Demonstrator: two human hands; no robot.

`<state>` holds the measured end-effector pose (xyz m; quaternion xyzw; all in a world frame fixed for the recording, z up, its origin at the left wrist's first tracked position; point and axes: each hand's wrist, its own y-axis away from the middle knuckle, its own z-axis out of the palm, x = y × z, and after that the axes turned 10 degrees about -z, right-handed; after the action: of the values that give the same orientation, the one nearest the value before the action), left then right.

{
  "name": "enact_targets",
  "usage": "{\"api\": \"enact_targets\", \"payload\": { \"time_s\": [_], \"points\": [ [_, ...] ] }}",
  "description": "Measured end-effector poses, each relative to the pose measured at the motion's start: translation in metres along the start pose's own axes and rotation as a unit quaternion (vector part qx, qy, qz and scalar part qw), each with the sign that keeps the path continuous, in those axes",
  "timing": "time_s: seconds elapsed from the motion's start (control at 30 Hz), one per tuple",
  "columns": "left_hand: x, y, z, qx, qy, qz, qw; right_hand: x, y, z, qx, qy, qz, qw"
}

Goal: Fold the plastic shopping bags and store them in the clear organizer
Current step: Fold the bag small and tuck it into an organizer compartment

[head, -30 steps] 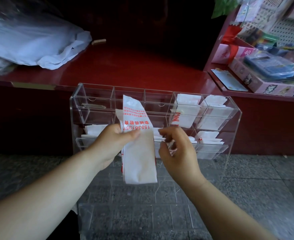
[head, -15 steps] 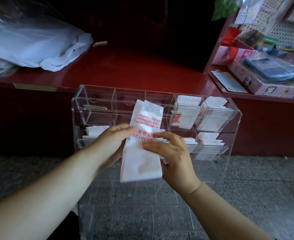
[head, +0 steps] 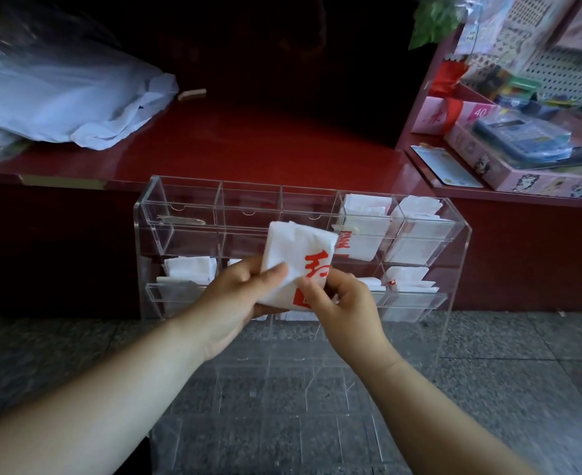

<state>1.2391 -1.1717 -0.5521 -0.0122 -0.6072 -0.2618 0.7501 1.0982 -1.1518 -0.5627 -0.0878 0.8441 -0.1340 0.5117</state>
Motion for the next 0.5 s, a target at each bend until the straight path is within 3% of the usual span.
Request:
{"api": "enact_targets", "payload": {
  "time_s": [0.07,0.13,0.2,0.27,0.37,0.5],
  "points": [
    [-0.001,0.0,0.004,0.068,-0.005,0.016,0.998,-0.001,0.0,0.0,-0.016,0.014,0.0,1.0],
    [-0.001,-0.001,0.004,0.097,-0.002,0.023,0.995,-0.005,0.001,0.0,-0.017,-0.067,0.047,0.997],
    [0.0,0.0,0.003,0.069,-0.018,0.021,0.997,-0.005,0.0,-0.003,-0.038,-0.219,0.131,0.966],
    [-0.001,0.002,0.002,0.033,-0.074,-0.006,0.997,-0.007,-0.003,-0.008,-0.065,-0.284,0.155,0.944],
    [-0.004,0.003,0.0,0.015,-0.149,-0.042,0.988,-0.01,-0.006,-0.013,-0.053,-0.248,0.155,0.955],
    [-0.002,0.001,0.001,0.057,-0.19,-0.049,0.979,-0.009,-0.011,-0.021,-0.006,-0.23,0.143,0.963]
  ]
}}
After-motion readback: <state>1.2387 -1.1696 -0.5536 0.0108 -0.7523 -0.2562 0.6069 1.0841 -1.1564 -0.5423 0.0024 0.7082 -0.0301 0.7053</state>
